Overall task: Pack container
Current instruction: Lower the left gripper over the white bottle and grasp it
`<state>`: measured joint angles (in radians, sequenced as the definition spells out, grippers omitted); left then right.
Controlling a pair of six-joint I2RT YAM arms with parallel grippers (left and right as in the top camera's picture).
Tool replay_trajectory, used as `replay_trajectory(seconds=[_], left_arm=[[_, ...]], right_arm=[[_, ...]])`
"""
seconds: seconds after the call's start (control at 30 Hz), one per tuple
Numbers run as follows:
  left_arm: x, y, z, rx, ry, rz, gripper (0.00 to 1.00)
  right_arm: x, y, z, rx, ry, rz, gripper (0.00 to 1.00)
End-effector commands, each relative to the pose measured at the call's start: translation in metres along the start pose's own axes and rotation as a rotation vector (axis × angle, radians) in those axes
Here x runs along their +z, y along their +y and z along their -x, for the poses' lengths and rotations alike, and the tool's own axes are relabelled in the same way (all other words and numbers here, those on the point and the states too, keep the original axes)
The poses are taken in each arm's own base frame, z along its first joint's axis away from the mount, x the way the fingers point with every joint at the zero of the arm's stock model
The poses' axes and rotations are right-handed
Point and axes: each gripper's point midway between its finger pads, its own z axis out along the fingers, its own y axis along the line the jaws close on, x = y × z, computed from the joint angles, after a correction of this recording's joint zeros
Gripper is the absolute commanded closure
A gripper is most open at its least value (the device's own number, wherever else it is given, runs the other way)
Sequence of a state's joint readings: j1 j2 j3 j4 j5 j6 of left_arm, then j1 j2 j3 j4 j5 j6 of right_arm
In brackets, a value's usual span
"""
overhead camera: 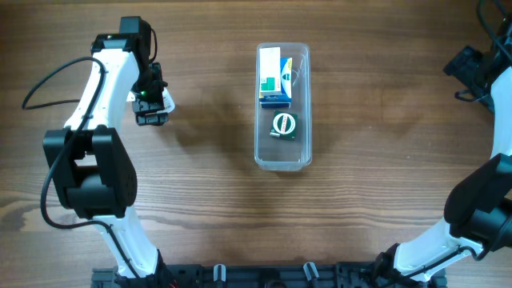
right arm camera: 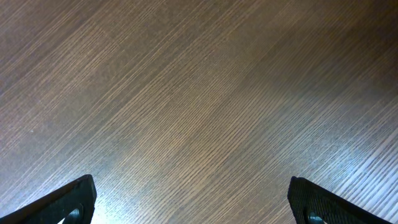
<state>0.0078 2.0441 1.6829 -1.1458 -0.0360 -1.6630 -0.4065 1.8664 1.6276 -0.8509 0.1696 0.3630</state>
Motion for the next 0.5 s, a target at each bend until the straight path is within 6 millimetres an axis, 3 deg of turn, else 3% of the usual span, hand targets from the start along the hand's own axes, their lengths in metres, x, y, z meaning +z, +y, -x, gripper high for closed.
replay_trajectory(seconds=[0.0,0.2,0.47], left_arm=[[0.0029,-0.0057,0.0067,-0.023,-0.039,-0.013,0.09],[0.0029,-0.0099,0.0061,-0.024,-0.037,-0.030,0.33],[0.0028,-0.0109,0.0064,-0.024,-0.039,-0.035,0.41]], right_arm=[[0.0062,0.0015,-0.0031,0.001,0.009,-0.014,0.00],[0.0062,0.0015,-0.0031,0.000,0.009,-0.014,0.00],[0.0062,0.0015,-0.0031,0.001,0.009,-0.014,0.00]])
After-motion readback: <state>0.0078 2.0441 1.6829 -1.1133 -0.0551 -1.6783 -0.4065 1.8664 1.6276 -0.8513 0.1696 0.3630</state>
